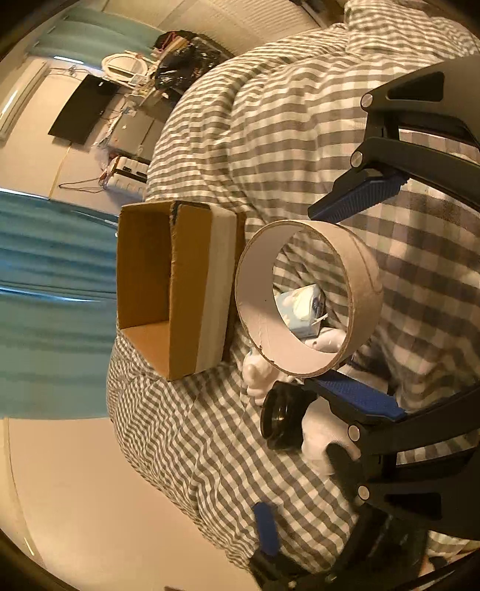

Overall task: Organize objects
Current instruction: 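Grasp the white sock with the left tool while the right tool holds the tape roll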

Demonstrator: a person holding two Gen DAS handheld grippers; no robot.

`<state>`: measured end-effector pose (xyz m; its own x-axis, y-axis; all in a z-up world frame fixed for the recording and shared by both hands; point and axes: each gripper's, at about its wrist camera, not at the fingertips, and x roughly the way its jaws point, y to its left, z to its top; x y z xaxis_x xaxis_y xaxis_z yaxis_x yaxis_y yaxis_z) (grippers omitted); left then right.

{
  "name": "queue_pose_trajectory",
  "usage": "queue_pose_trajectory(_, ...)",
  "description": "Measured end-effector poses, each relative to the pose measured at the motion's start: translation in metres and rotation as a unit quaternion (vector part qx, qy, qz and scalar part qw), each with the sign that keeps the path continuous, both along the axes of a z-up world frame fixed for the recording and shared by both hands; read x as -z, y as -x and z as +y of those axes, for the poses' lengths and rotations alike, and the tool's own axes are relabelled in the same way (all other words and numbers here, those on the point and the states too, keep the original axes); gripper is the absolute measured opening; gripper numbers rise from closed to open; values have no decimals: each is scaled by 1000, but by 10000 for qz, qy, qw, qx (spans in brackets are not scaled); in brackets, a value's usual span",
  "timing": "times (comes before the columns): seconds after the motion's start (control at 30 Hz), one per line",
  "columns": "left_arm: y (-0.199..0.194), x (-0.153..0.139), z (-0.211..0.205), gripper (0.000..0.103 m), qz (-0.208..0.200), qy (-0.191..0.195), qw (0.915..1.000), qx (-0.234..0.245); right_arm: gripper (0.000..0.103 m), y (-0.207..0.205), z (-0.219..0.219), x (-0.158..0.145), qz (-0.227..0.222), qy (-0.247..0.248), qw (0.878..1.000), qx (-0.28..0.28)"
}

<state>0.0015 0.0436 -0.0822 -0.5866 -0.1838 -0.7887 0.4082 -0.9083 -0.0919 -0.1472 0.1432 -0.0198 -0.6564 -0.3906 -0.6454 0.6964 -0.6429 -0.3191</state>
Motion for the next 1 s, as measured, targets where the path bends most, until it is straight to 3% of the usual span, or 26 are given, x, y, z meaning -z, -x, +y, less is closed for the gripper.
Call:
queue_pose_trajectory(0.13, 14, 11, 10, 103, -251, 109, 9996, 115, 81, 4, 2, 2, -72, 51, 10000, -1)
queue_pose_trajectory(0.37, 33, 30, 24, 103, -420, -119, 9979, 474, 81, 9, 7, 7, -214, 103, 9997, 68)
queue_pose_trajectory(0.53, 37, 37, 30, 79, -381, -453, 9954, 752, 81, 11, 9, 9, -278, 152, 9994, 130)
queue_pose_trajectory(0.73, 29, 28, 34, 74, -278, -210, 9969, 708, 81, 4, 9, 7, -103, 109, 9998, 152)
queue_pose_trajectory(1.0, 10, -8, 26, 72, 33, 298, 9990, 336, 81, -14, 12, -13, 314, 221, 9992, 141)
